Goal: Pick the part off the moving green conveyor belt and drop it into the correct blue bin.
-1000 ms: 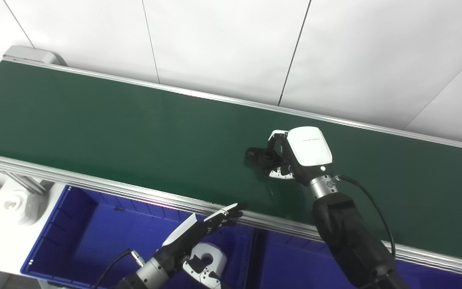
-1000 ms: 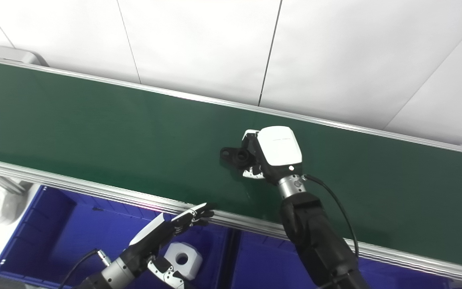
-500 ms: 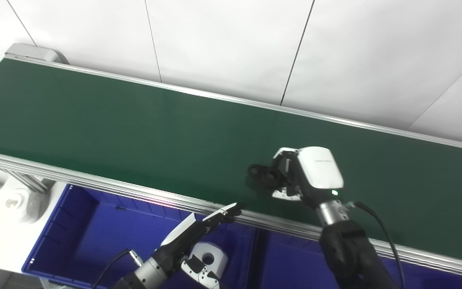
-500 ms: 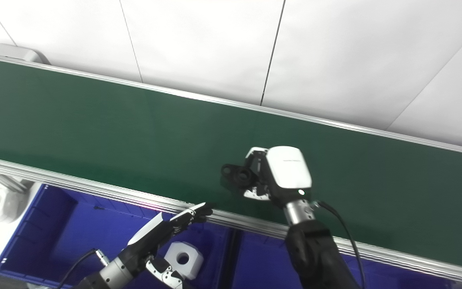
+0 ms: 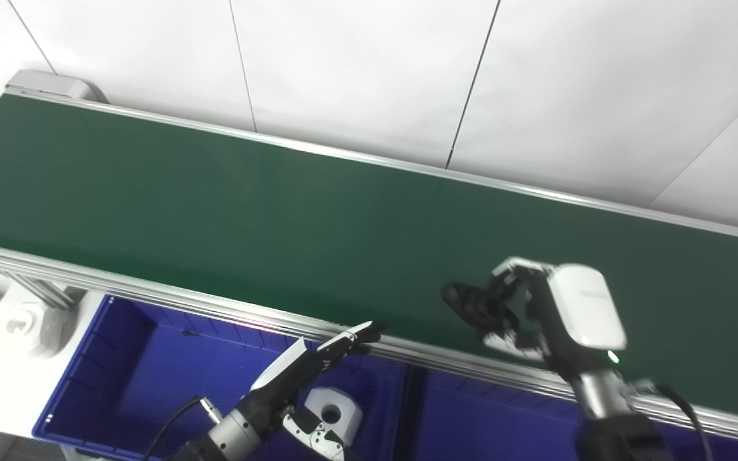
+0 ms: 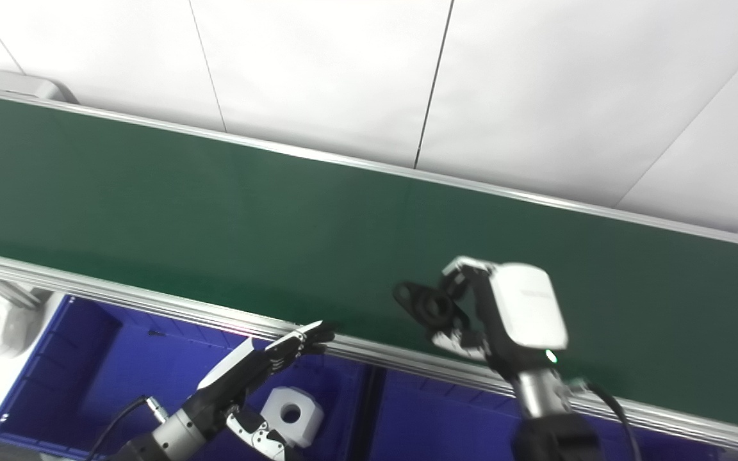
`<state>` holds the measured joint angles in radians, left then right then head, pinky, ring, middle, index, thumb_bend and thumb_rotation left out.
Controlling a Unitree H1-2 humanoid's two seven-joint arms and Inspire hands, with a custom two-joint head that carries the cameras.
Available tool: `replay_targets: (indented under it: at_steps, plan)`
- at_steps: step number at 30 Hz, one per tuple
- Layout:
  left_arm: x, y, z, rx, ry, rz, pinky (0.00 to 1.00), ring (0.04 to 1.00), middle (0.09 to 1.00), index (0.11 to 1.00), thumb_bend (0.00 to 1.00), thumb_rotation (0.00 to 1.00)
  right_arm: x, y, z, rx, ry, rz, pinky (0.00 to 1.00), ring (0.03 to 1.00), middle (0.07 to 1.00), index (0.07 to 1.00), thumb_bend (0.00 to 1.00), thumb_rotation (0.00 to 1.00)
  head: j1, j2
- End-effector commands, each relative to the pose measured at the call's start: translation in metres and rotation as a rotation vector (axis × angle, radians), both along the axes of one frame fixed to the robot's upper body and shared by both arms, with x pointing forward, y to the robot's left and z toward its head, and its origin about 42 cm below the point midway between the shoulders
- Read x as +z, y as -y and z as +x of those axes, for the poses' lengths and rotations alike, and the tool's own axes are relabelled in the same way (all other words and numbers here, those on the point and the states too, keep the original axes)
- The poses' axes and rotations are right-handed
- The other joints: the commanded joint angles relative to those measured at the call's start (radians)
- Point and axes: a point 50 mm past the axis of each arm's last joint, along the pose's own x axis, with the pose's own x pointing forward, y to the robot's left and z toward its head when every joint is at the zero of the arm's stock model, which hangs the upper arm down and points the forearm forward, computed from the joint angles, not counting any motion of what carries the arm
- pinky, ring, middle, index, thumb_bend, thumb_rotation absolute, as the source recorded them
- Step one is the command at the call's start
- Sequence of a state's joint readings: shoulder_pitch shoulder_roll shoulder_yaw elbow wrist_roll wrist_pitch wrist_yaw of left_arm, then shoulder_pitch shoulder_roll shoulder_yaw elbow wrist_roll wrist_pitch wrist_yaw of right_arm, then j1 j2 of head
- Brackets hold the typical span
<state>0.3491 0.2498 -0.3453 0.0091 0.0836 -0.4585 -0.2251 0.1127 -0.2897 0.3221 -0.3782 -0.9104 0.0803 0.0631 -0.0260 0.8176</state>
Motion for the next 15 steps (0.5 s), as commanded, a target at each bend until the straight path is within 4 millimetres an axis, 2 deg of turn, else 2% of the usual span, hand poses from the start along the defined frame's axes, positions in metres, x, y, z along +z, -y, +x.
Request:
replay_targets:
  at_steps: [1,8,13,15]
  plan:
    - [0.010,-0.004,0.001,-0.011,0.036,-0.014,0.87,0.925,0.961,0.932,0.93,0.24,0.017,0.005,-0.010,0.023,0.053,0.016,0.12,0.177,0.469,0.478,0.53,0.00,-0.011,0.009]
    - [0.015,-0.012,0.002,-0.019,0.032,-0.037,0.84,0.912,0.965,0.930,0.93,0.22,0.023,0.020,-0.047,0.026,-0.034,-0.028,0.15,0.197,0.469,0.481,0.53,0.00,-0.066,0.043]
    - [0.021,-0.020,0.004,-0.019,0.041,-0.032,0.82,0.912,0.964,0.929,0.93,0.24,0.010,0.020,-0.071,0.072,-0.117,-0.112,0.12,0.180,0.469,0.480,0.53,0.00,-0.134,0.081]
    - [0.023,-0.024,0.004,-0.017,0.038,-0.026,0.81,0.914,0.966,0.929,0.94,0.25,0.002,0.019,-0.078,0.087,-0.162,-0.128,0.14,0.203,0.469,0.481,0.53,0.00,-0.151,0.096]
